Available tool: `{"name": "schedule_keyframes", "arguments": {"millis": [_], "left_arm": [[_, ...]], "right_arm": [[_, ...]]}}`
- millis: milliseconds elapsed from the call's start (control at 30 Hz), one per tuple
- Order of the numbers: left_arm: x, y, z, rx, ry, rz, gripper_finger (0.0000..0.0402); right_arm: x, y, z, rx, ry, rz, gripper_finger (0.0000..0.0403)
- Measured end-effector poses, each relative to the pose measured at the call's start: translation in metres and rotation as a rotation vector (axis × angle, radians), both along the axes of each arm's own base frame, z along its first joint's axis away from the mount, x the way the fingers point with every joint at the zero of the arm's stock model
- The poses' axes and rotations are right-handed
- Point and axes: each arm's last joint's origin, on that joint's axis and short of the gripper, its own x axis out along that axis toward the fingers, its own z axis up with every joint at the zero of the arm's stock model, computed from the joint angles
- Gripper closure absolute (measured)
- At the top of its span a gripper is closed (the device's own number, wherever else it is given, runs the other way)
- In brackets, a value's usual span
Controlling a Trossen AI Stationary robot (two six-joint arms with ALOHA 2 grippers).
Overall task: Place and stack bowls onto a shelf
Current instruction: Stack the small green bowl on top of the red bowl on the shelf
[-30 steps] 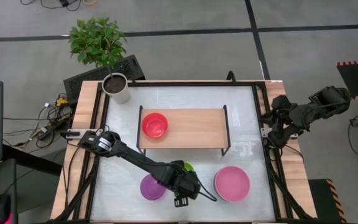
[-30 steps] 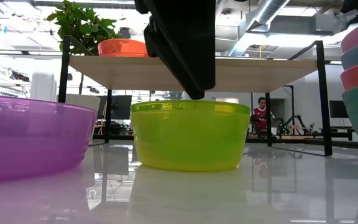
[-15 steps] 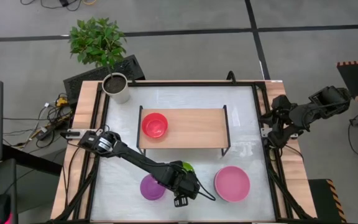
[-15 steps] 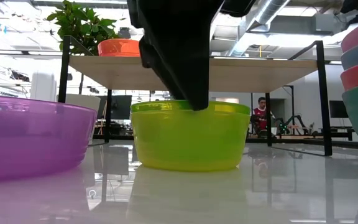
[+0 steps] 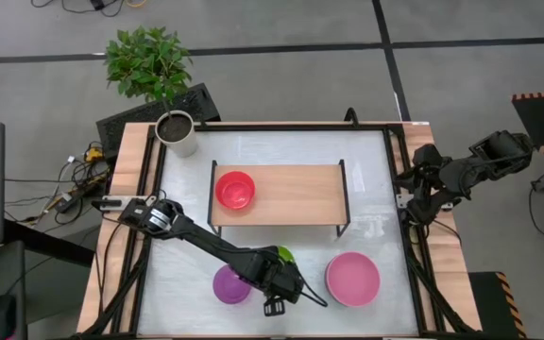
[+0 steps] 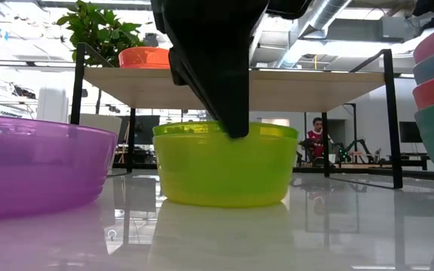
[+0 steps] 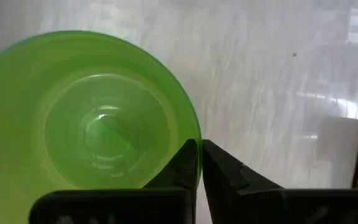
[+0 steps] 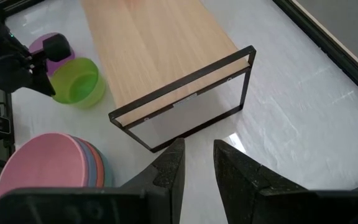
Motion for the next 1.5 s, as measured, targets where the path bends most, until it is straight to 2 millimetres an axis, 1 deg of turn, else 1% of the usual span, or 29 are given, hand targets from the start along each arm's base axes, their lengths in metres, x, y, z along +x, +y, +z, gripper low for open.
{"name": "schedule_keyframes", "arguments": {"millis": [233, 300, 433, 600, 700, 767, 1000, 1100, 1233, 1333, 1400, 1500], "left_arm": [[0.000, 0.000, 0.000, -0.039, 0.013, 0.044, 0.0401], [0.000, -0.001, 0.005, -0.051, 0.015, 0.071, 0.0401], [0.004, -0.002, 0.027, -0.079, -0.026, 0.097, 0.0401], [0.006, -0.005, 0.055, -0.127, -0.059, 0.086, 0.0401], [0.002, -0.002, 0.069, -0.091, -0.049, 0.110, 0.0401], [0.001, -0.002, 0.074, -0.076, -0.057, 0.122, 0.0401], [0.002, 0.000, 0.074, -0.098, -0.045, 0.113, 0.0401], [0.002, 0.000, 0.074, -0.060, -0.059, 0.133, 0.0401], [0.000, 0.001, 0.073, -0.070, -0.036, 0.127, 0.0401], [0.003, 0.001, 0.074, -0.119, -0.033, 0.133, 0.0401], [0.002, 0.002, 0.074, -0.088, -0.043, 0.142, 0.0401], [0.001, 0.004, 0.076, -0.112, -0.032, 0.157, 0.0401]], "right_arm": [[0.000, 0.000, 0.000, 0.000, 0.000, 0.000, 0.0290], [0.000, 0.000, 0.000, 0.000, 0.000, -0.001, 0.0290], [0.000, 0.000, 0.000, 0.001, 0.000, -0.001, 0.0290], [0.000, 0.000, 0.000, 0.001, 0.000, -0.001, 0.0290], [0.000, 0.000, 0.000, 0.001, 0.000, -0.001, 0.0290], [0.000, 0.000, 0.000, 0.001, 0.000, -0.001, 0.0290], [0.000, 0.000, 0.000, 0.002, -0.001, -0.002, 0.0290], [0.000, 0.000, 0.000, 0.002, -0.001, -0.002, 0.0290], [0.000, 0.000, 0.000, 0.004, -0.005, -0.002, 0.0290], [0.000, 0.000, 0.000, 0.007, -0.006, -0.005, 0.0290], [0.000, 0.000, 0.000, 0.008, -0.006, -0.007, 0.0290], [0.000, 0.000, 0.000, 0.009, -0.006, -0.008, 0.0290]]}}
